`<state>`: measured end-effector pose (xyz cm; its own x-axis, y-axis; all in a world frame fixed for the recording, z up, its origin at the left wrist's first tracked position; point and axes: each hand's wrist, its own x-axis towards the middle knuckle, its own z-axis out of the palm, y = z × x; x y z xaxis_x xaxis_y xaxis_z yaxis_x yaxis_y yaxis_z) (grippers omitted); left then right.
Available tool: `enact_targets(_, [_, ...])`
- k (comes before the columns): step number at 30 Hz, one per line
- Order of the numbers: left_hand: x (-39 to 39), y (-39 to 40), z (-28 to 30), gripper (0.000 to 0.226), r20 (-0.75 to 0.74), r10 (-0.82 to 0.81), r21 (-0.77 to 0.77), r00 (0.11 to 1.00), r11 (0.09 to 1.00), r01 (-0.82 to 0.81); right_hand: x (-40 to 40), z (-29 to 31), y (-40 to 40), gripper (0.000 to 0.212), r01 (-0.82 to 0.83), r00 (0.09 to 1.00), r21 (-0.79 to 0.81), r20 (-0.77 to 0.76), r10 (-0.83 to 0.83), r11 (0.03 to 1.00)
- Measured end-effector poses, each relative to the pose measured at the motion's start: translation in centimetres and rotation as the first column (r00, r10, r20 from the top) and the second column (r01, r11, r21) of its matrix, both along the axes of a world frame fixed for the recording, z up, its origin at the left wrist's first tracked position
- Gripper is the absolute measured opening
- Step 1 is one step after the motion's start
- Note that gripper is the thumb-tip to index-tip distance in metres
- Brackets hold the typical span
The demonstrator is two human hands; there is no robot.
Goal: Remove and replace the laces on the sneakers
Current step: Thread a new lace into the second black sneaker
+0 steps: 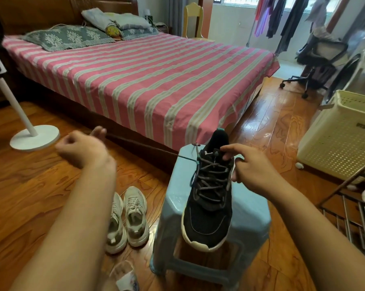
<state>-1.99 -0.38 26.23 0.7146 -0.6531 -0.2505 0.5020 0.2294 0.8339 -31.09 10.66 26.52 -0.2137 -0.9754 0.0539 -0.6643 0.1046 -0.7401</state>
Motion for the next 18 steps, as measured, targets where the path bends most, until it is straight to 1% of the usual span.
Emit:
enact_targets(1, [1.0, -0.2, -1.2, 0.022, 0.057, -0.037, 0.128, 0.998, 0.991, 0.029, -0.1, 0.1, 0.1, 0.057, 0.007, 0.997, 0.017, 0.077, -0.009, 1.000])
enact_targets(2, [1.2, -0.4, -2.5, 0.031, 0.195, -0.166, 0.299, 0.967, 0.949, 0.103, -0.2, 0.2, 0.3, 0.056, 0.007, 0.992, 0.030, 0.124, -0.011, 1.000])
enact_targets(3, [0.8, -0.4, -3.8, 0.039, 0.352, -0.362, 0.467, 0.863, 0.867, 0.173, -0.2, 0.2, 0.3, 0.055, 0.006, 0.990, 0.037, 0.144, -0.011, 0.999])
enact_targets(4, [-0.3, -0.3, -4.6, 0.039, 0.485, -0.569, 0.597, 0.664, 0.770, 0.224, -0.2, 0.2, 0.4, 0.055, 0.005, 0.988, 0.037, 0.154, -0.011, 0.999])
enact_targets(5, [-1.7, 0.3, -4.9, 0.029, 0.541, -0.713, 0.662, 0.445, 0.688, 0.297, -0.3, 0.2, 0.4, 0.055, 0.003, 0.988, 0.035, 0.153, -0.008, 0.999])
enact_targets(6, [-3.3, 1.2, -4.8, 0.023, 0.532, -0.810, 0.699, 0.249, 0.585, 0.411, -0.2, 0.2, 0.4, 0.055, -0.002, 0.989, 0.037, 0.151, -0.004, 0.999])
enact_targets(7, [-5.1, 2.4, -4.4, 0.033, 0.437, -0.891, 0.715, 0.124, 0.427, 0.553, -0.2, 0.1, 0.4, 0.055, -0.007, 0.989, 0.037, 0.145, 0.001, 0.999])
enact_targets(8, [-6.6, 3.6, -3.9, 0.046, 0.290, -0.955, 0.680, 0.063, 0.252, 0.688, -0.1, 0.1, 0.3, 0.054, -0.011, 0.990, 0.032, 0.139, 0.007, 0.999])
enact_targets(9, [-8.0, 4.6, -3.5, 0.052, 0.181, -0.983, 0.615, 0.035, 0.141, 0.776, 0.0, -0.1, 0.2, 0.054, -0.016, 0.992, 0.024, 0.124, 0.013, 1.000])
enact_targets(10, [-9.3, 5.1, -3.4, 0.052, 0.161, -0.986, 0.572, 0.035, 0.122, 0.811, 0.0, -0.2, 0.1, 0.053, -0.019, 0.994, 0.018, 0.111, 0.017, 1.000])
enact_targets(11, [-10.2, 5.0, -3.6, 0.047, 0.205, -0.976, 0.554, 0.073, 0.177, 0.814, 0.1, -0.3, 0.0, 0.053, -0.019, 0.995, 0.012, 0.102, 0.017, 1.000])
enact_targets(12, [-10.8, 4.8, -3.7, 0.041, 0.256, -0.957, 0.521, 0.135, 0.254, 0.815, 0.1, -0.5, -0.1, 0.053, -0.017, 0.995, 0.007, 0.094, 0.016, 1.000])
enact_targets(13, [-11.4, 4.7, -3.8, 0.033, 0.259, -0.947, 0.476, 0.190, 0.296, 0.828, 0.1, -0.5, -0.1, 0.053, -0.018, 0.996, 0.004, 0.085, 0.017, 1.000])
enact_targets(14, [-11.8, 4.6, -3.7, 0.025, 0.196, -0.951, 0.425, 0.239, 0.302, 0.853, 0.0, -0.5, -0.1, 0.053, -0.023, 0.997, -0.001, 0.077, 0.023, 1.000])
enact_targets(16, [-12.2, 4.3, -3.5, 0.013, 0.033, -0.955, 0.329, 0.294, 0.288, 0.899, -0.2, -0.6, -0.2, 0.053, -0.038, 0.998, -0.017, 0.058, 0.039, 0.999])
enact_targets(17, [-12.2, 4.1, -3.3, 0.010, -0.020, -0.940, 0.288, 0.340, 0.321, 0.902, -0.3, -0.7, -0.2, 0.053, -0.048, 0.998, -0.023, 0.043, 0.049, 0.999])
enact_targets(18, [-11.8, 3.6, -3.1, 0.009, -0.053, -0.902, 0.247, 0.428, 0.403, 0.881, -0.5, -0.8, -0.2, 0.053, -0.057, 0.998, -0.028, 0.022, 0.058, 0.998])
